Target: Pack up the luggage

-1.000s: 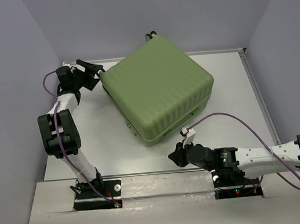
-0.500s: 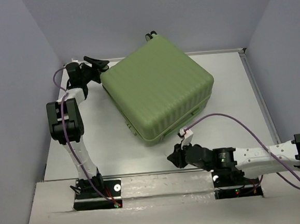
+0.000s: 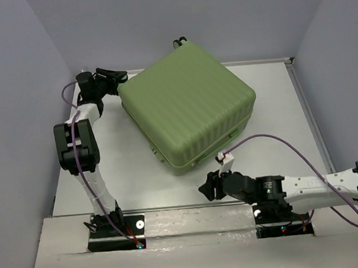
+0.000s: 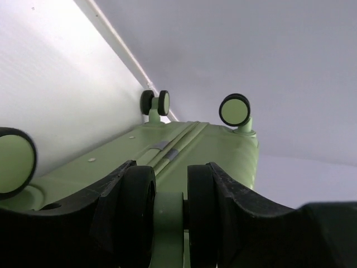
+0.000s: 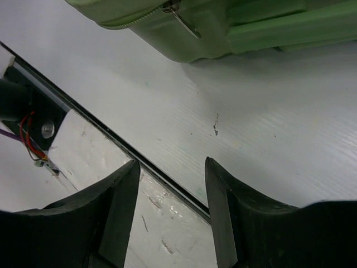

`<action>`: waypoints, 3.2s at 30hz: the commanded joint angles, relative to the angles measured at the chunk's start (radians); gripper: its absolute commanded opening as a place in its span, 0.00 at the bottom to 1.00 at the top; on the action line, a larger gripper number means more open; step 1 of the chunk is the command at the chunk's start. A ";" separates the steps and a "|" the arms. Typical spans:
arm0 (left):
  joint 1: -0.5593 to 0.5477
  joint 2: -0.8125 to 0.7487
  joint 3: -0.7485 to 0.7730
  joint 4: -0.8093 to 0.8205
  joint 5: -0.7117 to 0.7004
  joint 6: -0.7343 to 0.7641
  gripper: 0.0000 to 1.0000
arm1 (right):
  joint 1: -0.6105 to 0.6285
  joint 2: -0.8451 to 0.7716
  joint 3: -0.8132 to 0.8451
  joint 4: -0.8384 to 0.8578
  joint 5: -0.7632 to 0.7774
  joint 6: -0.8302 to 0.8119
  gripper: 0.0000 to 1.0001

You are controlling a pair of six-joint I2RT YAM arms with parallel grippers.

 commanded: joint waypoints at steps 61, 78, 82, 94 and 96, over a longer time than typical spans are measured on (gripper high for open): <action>0.227 -0.993 -0.498 -0.441 -0.296 0.515 0.99 | -1.029 0.003 0.000 0.229 -0.995 -0.333 0.07; -0.028 -1.619 -1.047 -0.617 -0.094 0.414 0.20 | -0.801 0.119 -0.065 0.458 -0.894 -0.469 0.46; -0.202 -1.657 -1.121 -0.606 -0.147 0.320 0.15 | -0.801 0.161 -0.066 0.505 -0.869 -0.495 0.47; -0.630 -1.521 -1.164 -0.453 -0.466 0.263 0.15 | -0.801 0.256 -0.063 0.620 -0.935 -0.531 0.47; -0.693 -1.484 -1.144 -0.426 -0.517 0.268 0.16 | -0.801 0.262 -0.065 0.638 -0.953 -0.528 0.46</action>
